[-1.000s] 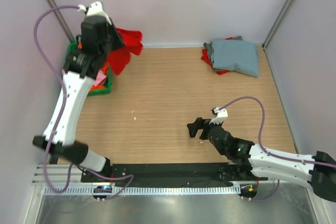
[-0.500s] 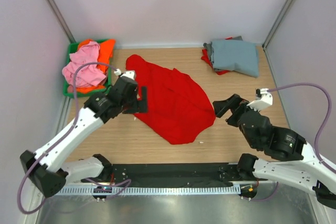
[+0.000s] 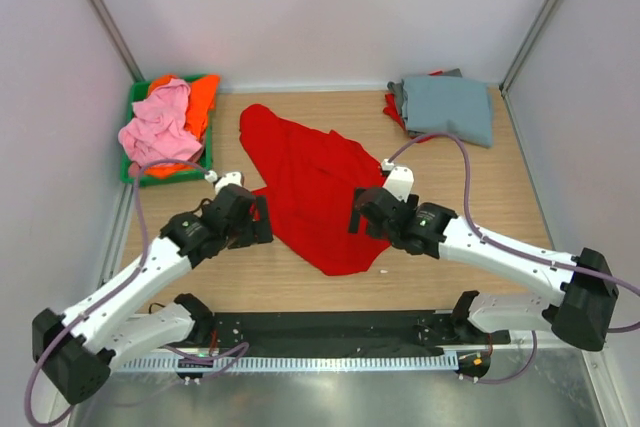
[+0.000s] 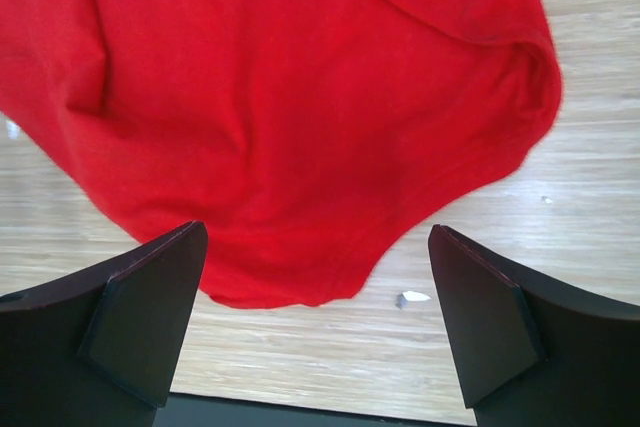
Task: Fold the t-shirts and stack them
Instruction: Move the tshirt to the center of the board
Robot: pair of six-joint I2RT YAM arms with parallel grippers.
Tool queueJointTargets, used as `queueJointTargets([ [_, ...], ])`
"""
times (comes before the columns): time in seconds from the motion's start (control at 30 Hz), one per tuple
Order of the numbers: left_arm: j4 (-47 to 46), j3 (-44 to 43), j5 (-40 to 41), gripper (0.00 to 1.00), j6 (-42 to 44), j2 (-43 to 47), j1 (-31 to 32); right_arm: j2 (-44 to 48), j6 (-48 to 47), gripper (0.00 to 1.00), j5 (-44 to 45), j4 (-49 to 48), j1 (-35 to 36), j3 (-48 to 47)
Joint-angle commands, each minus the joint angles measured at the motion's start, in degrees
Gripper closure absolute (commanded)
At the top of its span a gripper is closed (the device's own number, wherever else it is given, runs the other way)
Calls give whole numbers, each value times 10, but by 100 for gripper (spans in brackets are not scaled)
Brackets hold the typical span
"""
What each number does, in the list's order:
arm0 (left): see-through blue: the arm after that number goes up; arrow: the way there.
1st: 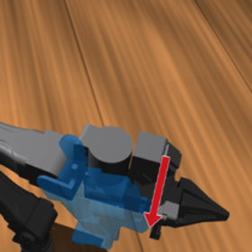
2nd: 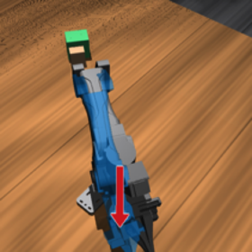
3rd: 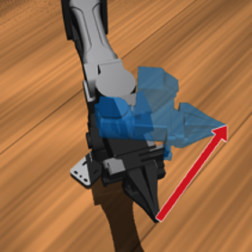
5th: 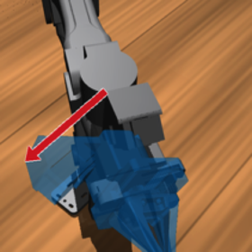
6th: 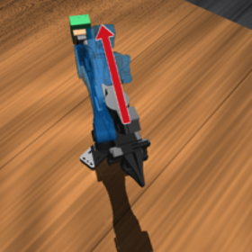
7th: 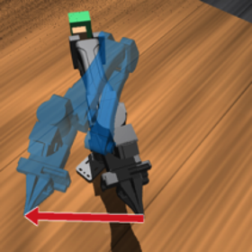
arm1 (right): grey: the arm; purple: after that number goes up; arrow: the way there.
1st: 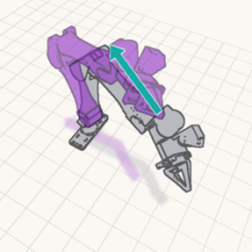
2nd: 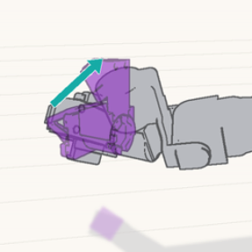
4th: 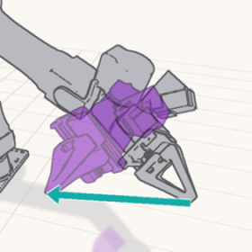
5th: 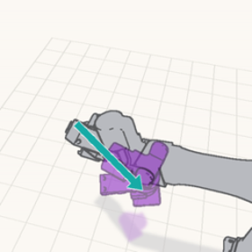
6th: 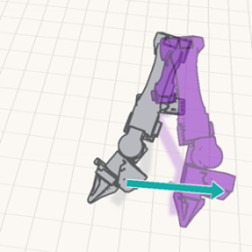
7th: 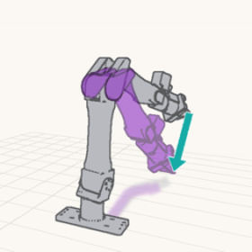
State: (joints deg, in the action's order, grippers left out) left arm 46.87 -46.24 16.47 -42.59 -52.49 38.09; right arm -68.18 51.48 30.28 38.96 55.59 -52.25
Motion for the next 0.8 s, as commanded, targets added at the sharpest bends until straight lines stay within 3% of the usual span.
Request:
queueJointTargets([
  [0.0,-85,25,24,0,-62,-52,-2,23,-18,0,-63,-74,-15,-6],
  [0.3,-204,7,63,0,-65,-250,-18,160,3,0,-81,-58,-15,106],
  [0.43,-286,21,32,2,-44,-291,-36,177,-22,0,-77,-42,-29,109],
  [0.6,-323,-17,1,33,-18,-371,-39,111,-63,0,-108,-52,-70,81],
  [0.63,-324,-25,-5,52,-15,-383,-39,104,-67,0,-113,-58,-75,80],
  [0.73,-325,-47,-36,96,-16,-422,-38,96,-79,0,-119,-67,-87,71],
  [0.77,-325,-44,-43,100,-22,-420,-38,96,-84,0,-117,-59,-92,66],
])
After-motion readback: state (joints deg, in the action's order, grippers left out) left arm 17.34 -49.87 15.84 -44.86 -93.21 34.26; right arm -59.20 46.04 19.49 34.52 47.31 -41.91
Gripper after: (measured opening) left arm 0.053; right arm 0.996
